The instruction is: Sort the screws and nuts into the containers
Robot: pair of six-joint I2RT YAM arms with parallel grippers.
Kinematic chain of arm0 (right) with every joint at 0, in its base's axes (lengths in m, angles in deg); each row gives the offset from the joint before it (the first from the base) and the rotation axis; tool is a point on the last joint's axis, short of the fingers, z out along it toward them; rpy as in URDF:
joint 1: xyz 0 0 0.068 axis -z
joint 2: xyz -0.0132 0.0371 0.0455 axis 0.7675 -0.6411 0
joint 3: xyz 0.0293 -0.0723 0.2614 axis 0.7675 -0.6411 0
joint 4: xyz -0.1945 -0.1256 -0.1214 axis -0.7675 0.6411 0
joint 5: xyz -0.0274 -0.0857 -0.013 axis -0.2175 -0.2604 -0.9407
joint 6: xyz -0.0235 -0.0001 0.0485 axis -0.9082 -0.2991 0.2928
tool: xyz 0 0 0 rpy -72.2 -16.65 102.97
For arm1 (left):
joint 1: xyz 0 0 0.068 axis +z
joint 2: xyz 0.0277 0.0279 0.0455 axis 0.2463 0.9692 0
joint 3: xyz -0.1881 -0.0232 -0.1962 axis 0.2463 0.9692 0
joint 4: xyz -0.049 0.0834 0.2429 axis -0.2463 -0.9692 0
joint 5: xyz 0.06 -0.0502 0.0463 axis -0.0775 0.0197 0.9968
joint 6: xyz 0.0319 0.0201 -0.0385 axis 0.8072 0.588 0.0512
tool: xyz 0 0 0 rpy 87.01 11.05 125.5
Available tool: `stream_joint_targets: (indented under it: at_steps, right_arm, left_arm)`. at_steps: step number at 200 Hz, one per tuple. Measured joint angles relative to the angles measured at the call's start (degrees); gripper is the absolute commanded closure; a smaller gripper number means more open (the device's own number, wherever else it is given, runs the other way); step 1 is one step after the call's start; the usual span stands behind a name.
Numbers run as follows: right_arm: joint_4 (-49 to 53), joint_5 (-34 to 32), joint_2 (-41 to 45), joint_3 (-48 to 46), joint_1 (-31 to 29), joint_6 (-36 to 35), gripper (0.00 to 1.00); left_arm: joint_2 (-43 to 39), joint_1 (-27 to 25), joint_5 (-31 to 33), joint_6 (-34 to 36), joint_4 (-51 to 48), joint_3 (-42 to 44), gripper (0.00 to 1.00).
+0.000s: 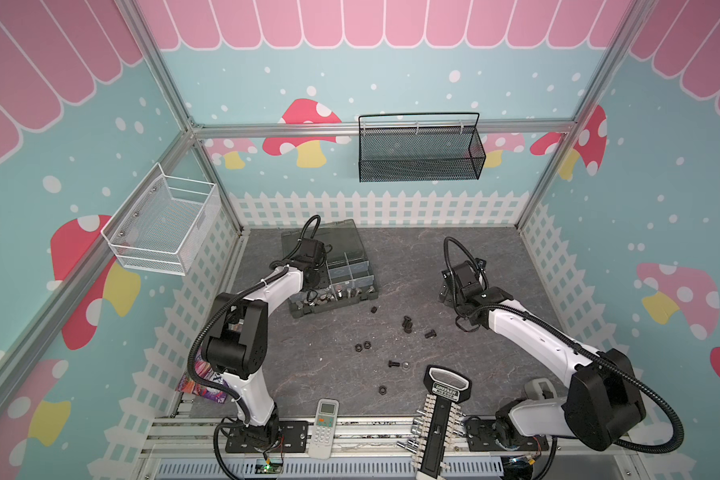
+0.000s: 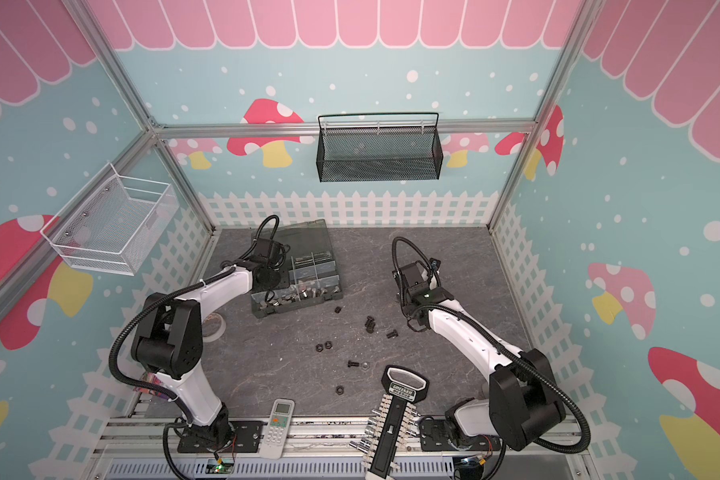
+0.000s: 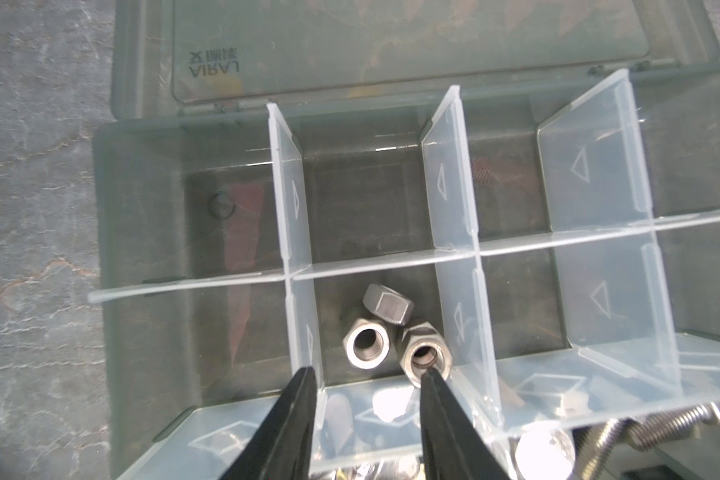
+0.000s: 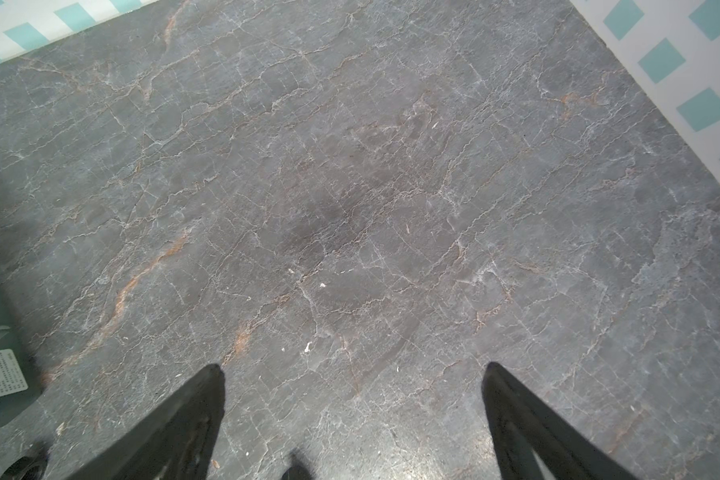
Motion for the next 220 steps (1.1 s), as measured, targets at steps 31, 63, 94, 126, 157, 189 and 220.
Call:
stream_joint_targets:
  at_steps: [31,63,94,126,157,189,220]
  right_arm:
    - [-0.1,0.0,0.0,0.0,0.0,0.0,0.02]
    - [-0.2,0.0,0.0,0.0,0.0,0.0,0.02]
    - [-0.3,-0.1,0.0,0.0,0.0,0.0,0.02]
    - [-0.3,0.0,0.0,0.0,0.7,0.0,0.02]
    - [-0.3,0.8,0.0,0.0,2.2,-0.4,0.02]
    - [-0.4,2.8,0.0,0.0,4.3,-1.7,0.02]
    - [-0.4,5.0,0.0,-0.2,6.9,-3.0,0.02]
  left_arm:
    - [-4.4,-0.2,-0.7,0.0,0.2,1.9,0.53]
    - [-11.1,-2.2,-2.1,0.0,1.7,5.7,0.50]
    - [-15.6,-9.0,-3.1,0.8,4.3,9.7,0.48]
    - [-17.3,-18.6,-5.9,3.8,8.2,13.6,0.46]
    - [-17.0,-26.6,-8.8,8.5,10.0,14.6,0.45]
    - [-14.3,-33.7,-11.7,13.3,11.5,14.6,0.44]
    - [-9.7,-38.9,-13.3,17.1,11.3,14.0,0.44]
